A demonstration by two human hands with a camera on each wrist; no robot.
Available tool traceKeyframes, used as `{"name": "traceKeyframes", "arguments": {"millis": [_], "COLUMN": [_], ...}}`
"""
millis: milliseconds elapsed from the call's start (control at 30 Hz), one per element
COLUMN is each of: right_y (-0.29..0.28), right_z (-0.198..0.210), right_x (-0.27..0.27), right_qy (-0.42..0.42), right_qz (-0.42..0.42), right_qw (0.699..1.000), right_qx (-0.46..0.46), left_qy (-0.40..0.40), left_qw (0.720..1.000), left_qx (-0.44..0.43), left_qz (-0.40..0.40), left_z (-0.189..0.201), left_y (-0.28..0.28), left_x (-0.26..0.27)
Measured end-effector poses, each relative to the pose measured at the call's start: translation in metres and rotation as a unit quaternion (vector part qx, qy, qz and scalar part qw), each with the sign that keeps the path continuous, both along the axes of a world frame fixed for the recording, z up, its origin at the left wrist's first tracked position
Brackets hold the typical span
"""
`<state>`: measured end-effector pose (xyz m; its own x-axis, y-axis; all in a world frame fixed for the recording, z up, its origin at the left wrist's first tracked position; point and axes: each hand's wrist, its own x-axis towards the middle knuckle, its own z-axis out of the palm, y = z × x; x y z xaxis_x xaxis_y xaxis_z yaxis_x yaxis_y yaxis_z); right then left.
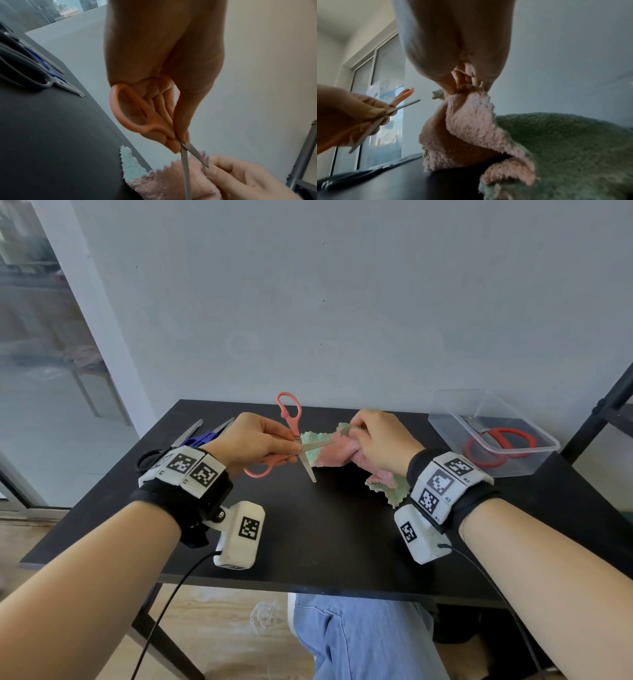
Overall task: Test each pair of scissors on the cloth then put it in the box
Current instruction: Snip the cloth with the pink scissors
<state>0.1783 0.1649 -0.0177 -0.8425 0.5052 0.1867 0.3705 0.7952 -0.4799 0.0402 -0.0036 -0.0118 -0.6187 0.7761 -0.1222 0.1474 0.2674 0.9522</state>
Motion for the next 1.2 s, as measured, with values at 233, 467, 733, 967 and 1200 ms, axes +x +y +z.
{"name": "traceKeyframes", "arguments": {"millis": [233,467,733,967,1200], "right_y": [0.003,-0.007,-0.022,-0.016,-0.016], "right_z": [0.001,0.005,0.012,0.009,0.014], "right_x": [0.003,0.003,0.004,-0.003,-0.006], "right_qy": [0.151,0.117,0.067,-0.037,-0.091], "right_qz": [0.005,0.066,0.105,0.099,0.145], "right_qw": [0.970,0.958,0.957,0.977,0.980], "right_qx": [-0.192,-0.254,-0.261,-0.182,-0.100], "left_qy": [-0.004,0.007,0.064,0.099,0.114], "left_qw": [1.000,1.000,0.997,0.994,0.992], "left_qx": [0.003,-0.006,-0.029,-0.026,-0.033], "left_qz": [-0.025,-0.020,-0.028,-0.046,-0.053], "left_z": [0.001,0.001,0.000,0.001,0.001], "left_y": [0.000,0.003,0.009,0.011,0.011], "left_x": [0.005,0.009,0.012,0.012,0.010]}}
